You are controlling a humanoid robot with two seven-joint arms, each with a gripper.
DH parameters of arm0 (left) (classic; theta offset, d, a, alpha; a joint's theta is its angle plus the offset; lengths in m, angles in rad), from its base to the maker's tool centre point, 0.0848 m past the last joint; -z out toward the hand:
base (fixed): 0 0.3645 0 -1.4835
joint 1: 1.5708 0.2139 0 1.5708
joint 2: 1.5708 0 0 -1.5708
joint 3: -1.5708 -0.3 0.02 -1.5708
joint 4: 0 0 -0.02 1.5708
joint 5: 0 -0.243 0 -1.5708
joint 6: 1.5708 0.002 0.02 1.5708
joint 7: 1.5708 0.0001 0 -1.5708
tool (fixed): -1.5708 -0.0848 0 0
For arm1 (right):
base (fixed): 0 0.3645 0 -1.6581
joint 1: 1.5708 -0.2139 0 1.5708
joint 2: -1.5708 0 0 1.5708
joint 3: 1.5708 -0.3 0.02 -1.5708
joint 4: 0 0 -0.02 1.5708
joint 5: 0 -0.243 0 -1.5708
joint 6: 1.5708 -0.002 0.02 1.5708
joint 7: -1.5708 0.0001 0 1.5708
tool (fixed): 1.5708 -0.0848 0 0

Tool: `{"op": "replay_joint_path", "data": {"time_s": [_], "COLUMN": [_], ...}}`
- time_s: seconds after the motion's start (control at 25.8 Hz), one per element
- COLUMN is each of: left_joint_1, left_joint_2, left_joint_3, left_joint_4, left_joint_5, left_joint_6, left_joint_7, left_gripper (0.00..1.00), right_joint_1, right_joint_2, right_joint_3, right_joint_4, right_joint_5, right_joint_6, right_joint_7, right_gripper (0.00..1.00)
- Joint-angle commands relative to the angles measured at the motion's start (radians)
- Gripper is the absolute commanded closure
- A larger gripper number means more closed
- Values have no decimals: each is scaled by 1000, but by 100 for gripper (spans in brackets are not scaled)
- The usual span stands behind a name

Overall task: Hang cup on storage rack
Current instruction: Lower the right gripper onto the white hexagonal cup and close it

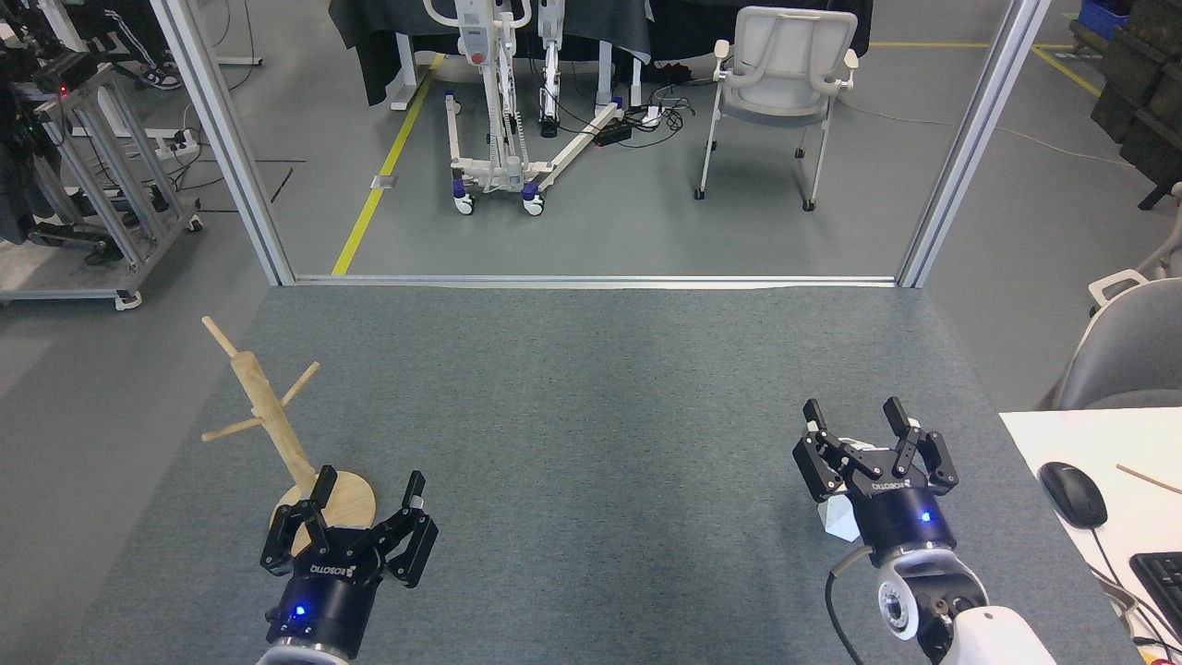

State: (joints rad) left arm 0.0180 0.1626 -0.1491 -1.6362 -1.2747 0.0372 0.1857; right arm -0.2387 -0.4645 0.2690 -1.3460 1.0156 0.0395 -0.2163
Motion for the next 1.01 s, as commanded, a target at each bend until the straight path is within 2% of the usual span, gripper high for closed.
{"op": "replay_joint_path", "data": {"time_s": [0.0,0.15,0.39,0.5,0.62,0.77,0.97], "left_joint_1": [-1,0,0,-6,-9,-10,-9], "left_joint_2": [0,3,2,2,2,6,11], "left_joint_3": [0,2,2,2,2,2,2], "left_joint_4": [1,-1,-7,-7,-8,-7,-5], "left_joint_5": [0,-3,-3,-3,-3,-3,-5], "left_joint_6": [-2,-3,-5,-10,-30,-40,-34], "left_joint_7": [-3,-6,1,1,0,-6,-6], "left_gripper": [1,1,1,1,1,1,1], "right_joint_1": [70,93,159,200,200,177,104], "right_joint_2": [-16,-20,-19,-14,-20,-19,-11], "right_joint_3": [-71,-83,-133,-163,-162,-152,-87], "right_joint_4": [-8,-44,-148,-163,-143,-50,57], "right_joint_5": [-34,-25,24,67,132,139,141], "right_joint_6": [-115,-50,-3,-3,2,8,7], "right_joint_7": [23,169,163,158,149,149,143], "right_gripper": [1,1,1,1,1,1,1]}}
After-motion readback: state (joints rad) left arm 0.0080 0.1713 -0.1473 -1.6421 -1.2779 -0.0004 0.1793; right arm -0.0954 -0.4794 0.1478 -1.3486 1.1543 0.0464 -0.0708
